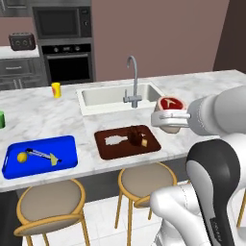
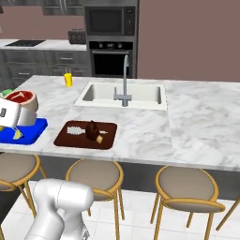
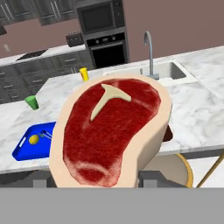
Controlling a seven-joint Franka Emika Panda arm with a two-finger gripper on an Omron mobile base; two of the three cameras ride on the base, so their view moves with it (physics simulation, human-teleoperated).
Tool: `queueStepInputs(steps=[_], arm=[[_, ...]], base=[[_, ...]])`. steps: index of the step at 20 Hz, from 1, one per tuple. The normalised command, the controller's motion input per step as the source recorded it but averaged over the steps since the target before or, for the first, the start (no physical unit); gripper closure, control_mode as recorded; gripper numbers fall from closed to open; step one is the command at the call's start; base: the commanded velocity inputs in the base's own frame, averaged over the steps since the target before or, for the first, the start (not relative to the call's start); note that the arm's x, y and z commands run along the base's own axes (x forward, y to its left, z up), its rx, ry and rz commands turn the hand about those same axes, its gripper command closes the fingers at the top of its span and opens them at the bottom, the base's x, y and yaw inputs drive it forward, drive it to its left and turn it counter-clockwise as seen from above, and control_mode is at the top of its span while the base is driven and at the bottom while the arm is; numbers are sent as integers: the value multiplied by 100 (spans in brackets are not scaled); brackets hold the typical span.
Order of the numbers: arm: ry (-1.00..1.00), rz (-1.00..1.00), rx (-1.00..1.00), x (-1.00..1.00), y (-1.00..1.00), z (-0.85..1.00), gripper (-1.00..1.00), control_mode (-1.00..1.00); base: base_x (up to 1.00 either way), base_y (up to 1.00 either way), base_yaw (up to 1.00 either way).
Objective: Gather the lemon wedge and lemon from the fridge and place them on a tray on the dining counter. Then gather the steaks from the fridge and place them on the other tray.
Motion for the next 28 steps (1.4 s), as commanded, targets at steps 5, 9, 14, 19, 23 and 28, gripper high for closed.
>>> queueStepInputs(steps=[5, 9, 14, 19, 23, 28], arm=[[0, 0, 0, 0, 0, 0, 100, 100], [0, 0, 0, 0, 0, 0, 100, 100], [26, 1, 0, 100, 0, -20, 100, -100], [31, 9, 0, 99, 0, -52, 100, -100], [15, 9, -8, 82, 18, -74, 100, -100], [1, 9, -13, 65, 23, -84, 100, -100]], base=[[73, -12, 0], [87, 0, 0], [0, 0, 0], [0, 0, 0], [0, 0, 0], [0, 0, 0]])
